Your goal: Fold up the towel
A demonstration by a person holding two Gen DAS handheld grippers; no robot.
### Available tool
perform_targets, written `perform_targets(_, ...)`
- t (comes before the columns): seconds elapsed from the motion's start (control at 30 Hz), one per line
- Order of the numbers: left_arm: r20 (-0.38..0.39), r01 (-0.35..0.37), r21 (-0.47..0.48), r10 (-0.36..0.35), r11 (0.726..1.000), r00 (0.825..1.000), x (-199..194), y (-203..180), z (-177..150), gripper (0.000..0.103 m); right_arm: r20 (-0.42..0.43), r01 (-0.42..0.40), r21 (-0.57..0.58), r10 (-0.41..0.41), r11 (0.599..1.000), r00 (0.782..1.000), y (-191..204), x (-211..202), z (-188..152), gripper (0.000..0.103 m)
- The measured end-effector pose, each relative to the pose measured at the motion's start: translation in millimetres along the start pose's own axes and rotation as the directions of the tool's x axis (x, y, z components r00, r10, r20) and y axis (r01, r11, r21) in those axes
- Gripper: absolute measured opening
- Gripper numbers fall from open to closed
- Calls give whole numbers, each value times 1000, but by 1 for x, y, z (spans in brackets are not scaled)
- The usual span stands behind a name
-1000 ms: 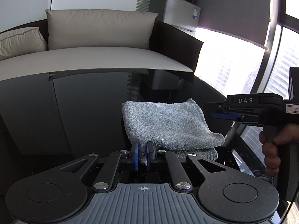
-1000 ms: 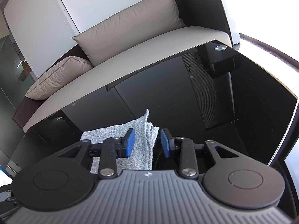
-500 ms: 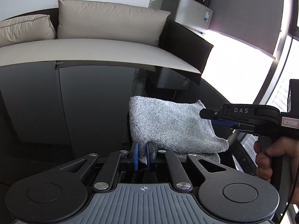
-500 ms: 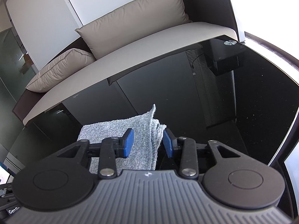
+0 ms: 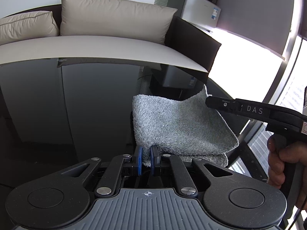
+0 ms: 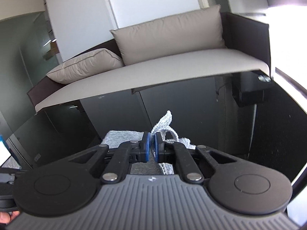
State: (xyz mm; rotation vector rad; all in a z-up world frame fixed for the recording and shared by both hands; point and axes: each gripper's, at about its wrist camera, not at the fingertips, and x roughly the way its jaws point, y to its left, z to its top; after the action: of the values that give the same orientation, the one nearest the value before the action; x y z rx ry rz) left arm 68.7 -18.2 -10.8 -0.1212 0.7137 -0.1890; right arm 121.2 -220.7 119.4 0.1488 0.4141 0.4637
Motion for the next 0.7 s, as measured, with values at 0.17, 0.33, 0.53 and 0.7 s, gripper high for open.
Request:
perform_targets(0.17,-5,0,-2,0,1000,1000,-1,-1,0,9,-50,34,-22,-36,999,998,6,7,-1,5)
perform_targets(0.33,-7,0,-1,0,1000,1000,-3,-1,-1,9,-154,136,47,-127,990,980,-12,17,-6,6)
perform_targets(0.53,-3,-6,5,6,1000,1000,-4,0,0,9,-185,210,88,-191,974,964,-23,15,-11,7)
perform_targets(0.7,-2,-16,12,16,1000,1000,-3,2,-1,10,-192,250,77,-232,965,954,-22,10,-16,23)
